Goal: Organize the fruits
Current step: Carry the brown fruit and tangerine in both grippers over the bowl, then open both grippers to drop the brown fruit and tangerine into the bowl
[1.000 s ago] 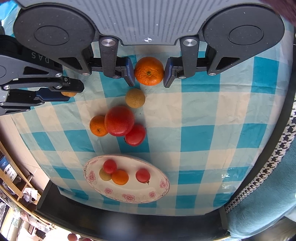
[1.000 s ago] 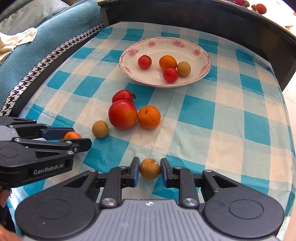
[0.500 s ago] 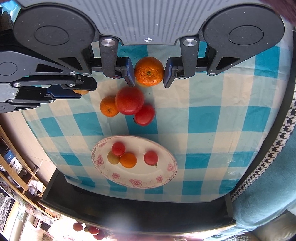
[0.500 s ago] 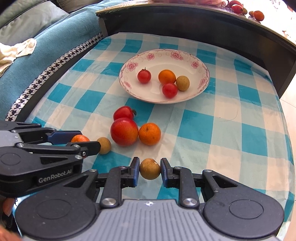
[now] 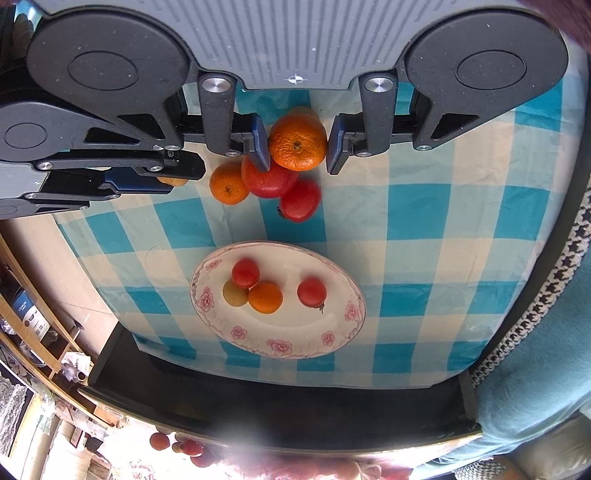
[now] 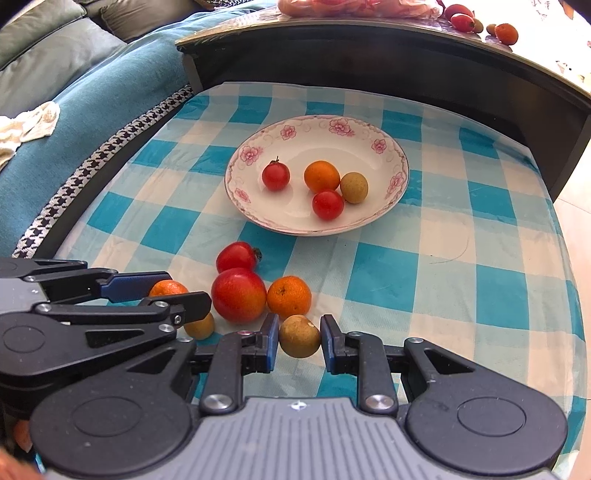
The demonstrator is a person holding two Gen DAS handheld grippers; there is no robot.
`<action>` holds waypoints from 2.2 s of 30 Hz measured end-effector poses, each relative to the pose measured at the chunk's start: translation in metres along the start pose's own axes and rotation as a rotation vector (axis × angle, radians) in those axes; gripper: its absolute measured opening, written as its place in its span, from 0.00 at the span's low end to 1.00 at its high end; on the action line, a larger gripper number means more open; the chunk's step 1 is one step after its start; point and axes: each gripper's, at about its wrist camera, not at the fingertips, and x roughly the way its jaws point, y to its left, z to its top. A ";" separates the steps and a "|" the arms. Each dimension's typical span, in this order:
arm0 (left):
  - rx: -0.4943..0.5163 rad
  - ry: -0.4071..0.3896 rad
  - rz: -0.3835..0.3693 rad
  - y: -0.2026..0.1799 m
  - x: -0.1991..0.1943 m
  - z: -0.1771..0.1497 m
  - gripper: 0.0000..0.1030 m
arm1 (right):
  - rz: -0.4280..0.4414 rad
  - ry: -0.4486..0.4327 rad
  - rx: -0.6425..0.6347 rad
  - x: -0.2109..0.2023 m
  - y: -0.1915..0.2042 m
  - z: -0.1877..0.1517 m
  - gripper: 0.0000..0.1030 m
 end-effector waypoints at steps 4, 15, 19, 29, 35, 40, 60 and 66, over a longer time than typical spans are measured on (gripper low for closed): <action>0.007 -0.007 0.001 -0.002 0.001 0.006 0.39 | -0.005 -0.008 0.009 -0.001 -0.003 0.004 0.26; 0.027 -0.033 0.010 -0.006 0.009 0.034 0.38 | -0.010 -0.036 0.040 0.003 -0.013 0.027 0.26; 0.033 -0.039 0.015 -0.006 0.014 0.044 0.38 | -0.005 -0.045 0.045 0.007 -0.018 0.038 0.26; 0.023 -0.030 0.026 -0.001 0.033 0.063 0.38 | -0.007 -0.045 0.039 0.027 -0.025 0.060 0.26; 0.023 -0.024 0.030 -0.001 0.043 0.070 0.38 | -0.010 -0.042 0.047 0.037 -0.031 0.068 0.26; 0.011 -0.019 0.029 0.001 0.051 0.074 0.38 | -0.011 -0.044 0.045 0.045 -0.034 0.073 0.26; -0.020 -0.025 0.040 0.006 0.055 0.077 0.49 | -0.017 -0.069 0.045 0.052 -0.037 0.076 0.27; -0.030 -0.047 0.038 0.008 0.050 0.079 0.56 | -0.018 -0.093 0.059 0.047 -0.039 0.078 0.27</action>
